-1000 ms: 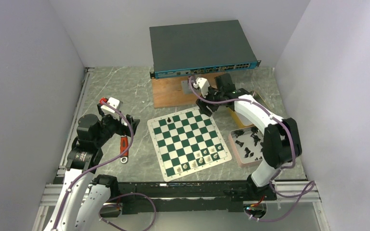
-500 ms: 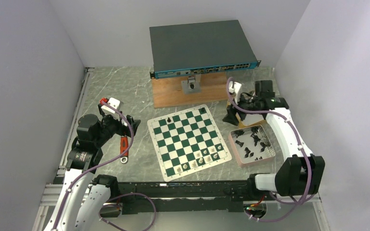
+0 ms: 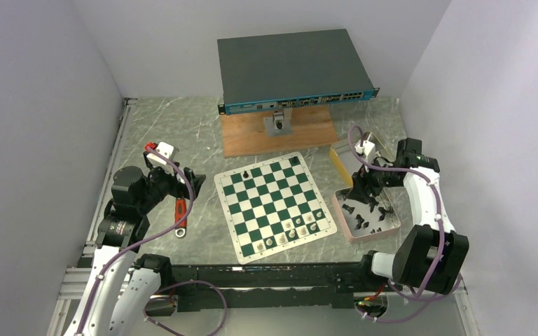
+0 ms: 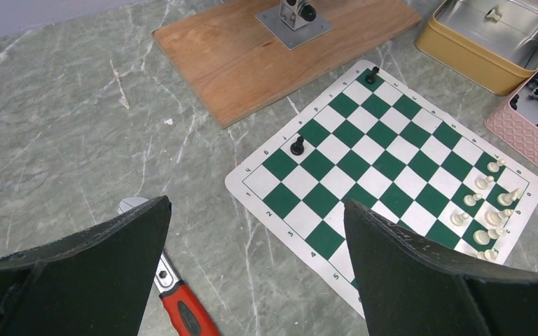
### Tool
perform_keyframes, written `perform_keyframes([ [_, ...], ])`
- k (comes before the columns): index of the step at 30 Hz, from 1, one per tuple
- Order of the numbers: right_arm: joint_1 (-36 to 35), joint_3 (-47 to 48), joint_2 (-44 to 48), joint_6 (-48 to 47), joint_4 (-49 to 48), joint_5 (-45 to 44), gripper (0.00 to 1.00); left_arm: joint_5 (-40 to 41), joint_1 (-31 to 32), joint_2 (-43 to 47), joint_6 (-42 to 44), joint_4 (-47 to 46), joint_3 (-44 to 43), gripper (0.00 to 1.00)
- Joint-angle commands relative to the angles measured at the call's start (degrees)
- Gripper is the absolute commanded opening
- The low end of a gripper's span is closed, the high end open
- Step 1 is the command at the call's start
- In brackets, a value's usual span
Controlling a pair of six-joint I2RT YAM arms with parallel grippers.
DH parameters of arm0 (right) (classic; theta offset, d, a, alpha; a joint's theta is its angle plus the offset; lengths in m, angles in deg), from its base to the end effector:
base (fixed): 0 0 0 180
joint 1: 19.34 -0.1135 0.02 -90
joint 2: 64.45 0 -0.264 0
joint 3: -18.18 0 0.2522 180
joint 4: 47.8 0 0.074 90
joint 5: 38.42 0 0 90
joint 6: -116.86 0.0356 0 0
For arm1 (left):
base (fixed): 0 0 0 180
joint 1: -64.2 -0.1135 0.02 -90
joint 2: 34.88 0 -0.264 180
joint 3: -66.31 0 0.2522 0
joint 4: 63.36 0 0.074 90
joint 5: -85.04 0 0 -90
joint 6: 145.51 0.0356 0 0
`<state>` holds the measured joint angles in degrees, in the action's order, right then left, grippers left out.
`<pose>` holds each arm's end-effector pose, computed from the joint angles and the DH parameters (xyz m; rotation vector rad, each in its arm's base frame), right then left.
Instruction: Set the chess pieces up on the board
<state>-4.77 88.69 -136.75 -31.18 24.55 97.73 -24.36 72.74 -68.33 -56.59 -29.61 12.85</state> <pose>0.2182 -0.0302 0.2622 -1.0129 2.1592 0.6210 0.1379 -0.0327 0.3198 0.3583 1.7814 -0.4253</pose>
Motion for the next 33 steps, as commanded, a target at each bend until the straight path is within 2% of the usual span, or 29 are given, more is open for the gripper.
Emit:
perform_keyframes([
  [1,0.53,-3.48,0.31,-4.08,-2.93,-5.91,0.70,-1.32,-0.36,0.83,-0.68,-1.80,-1.34,0.99],
  [11,0.42,-10.63,-2.98,-5.68,-11.01,-12.51,0.69,-1.44,-0.36,0.58,-0.72,-1.82,-1.25,0.99],
  [25,-0.77,-14.40,-6.75,-3.60,-18.84,-14.63,0.65,-1.43,-0.36,0.05,-0.74,-1.84,-1.34,0.99],
  [33,-2.41,-15.94,-8.03,-1.42,-21.68,-15.58,0.58,-1.45,-0.36,-0.03,-0.76,-1.84,-1.34,0.99],
])
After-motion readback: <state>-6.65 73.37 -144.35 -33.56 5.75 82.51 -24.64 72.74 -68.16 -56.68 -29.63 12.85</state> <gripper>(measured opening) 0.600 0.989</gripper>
